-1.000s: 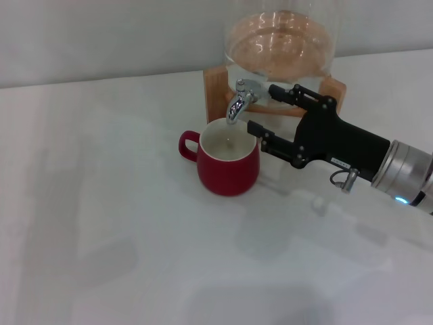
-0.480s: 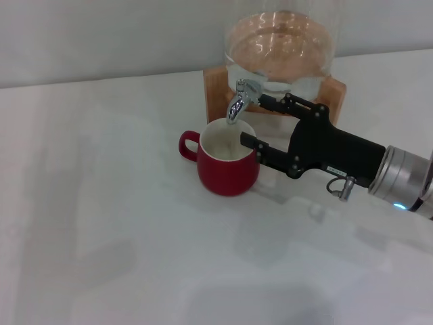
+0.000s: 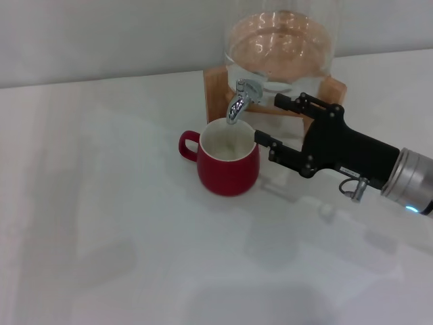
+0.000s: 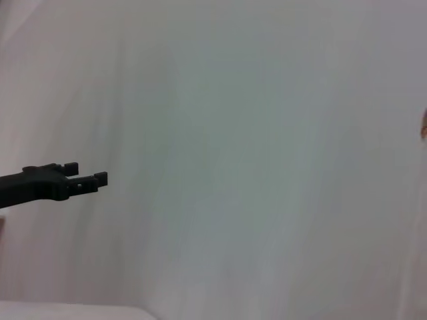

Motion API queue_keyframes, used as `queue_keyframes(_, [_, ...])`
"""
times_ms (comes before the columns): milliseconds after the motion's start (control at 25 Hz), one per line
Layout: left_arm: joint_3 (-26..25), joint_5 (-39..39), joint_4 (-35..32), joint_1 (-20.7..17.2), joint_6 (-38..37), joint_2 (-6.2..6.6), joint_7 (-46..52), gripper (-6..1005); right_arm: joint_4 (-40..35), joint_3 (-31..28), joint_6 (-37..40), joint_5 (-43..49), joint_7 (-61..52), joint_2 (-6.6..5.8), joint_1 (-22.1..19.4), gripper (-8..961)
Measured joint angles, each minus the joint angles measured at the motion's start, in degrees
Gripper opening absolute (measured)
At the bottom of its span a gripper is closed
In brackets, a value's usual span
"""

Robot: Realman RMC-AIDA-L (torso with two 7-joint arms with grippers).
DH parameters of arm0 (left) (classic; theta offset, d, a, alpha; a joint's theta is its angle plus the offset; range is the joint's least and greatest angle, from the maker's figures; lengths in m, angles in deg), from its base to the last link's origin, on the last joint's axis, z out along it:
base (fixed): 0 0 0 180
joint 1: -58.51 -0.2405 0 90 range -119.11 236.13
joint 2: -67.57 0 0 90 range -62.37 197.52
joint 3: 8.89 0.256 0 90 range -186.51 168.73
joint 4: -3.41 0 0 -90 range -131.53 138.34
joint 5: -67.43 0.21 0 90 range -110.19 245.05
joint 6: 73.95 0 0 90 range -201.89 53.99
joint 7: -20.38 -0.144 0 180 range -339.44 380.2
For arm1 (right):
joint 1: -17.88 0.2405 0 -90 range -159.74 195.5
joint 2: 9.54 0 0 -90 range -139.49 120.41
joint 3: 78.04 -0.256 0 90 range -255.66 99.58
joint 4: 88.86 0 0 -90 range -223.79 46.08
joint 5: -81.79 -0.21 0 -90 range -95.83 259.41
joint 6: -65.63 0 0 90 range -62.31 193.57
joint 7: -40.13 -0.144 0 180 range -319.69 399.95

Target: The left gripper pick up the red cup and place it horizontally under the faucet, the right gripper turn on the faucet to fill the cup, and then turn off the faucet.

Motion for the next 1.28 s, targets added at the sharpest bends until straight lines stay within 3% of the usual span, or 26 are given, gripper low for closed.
queue_keyframes(760, [-0.40, -0.49, 2.35, 1.41, -0.58, 0.00, -0.17, 884, -2.34, 0.32, -2.36, 0.29, 0.01, -0.10, -4.05, 663])
queue_keyframes(1280, [-0.39, -0.62, 3.02, 1.89, -0.71, 0.00, -0.12, 884, -3.02, 4.26, -3.49, 0.39, -0.86, 0.39, -3.23, 662])
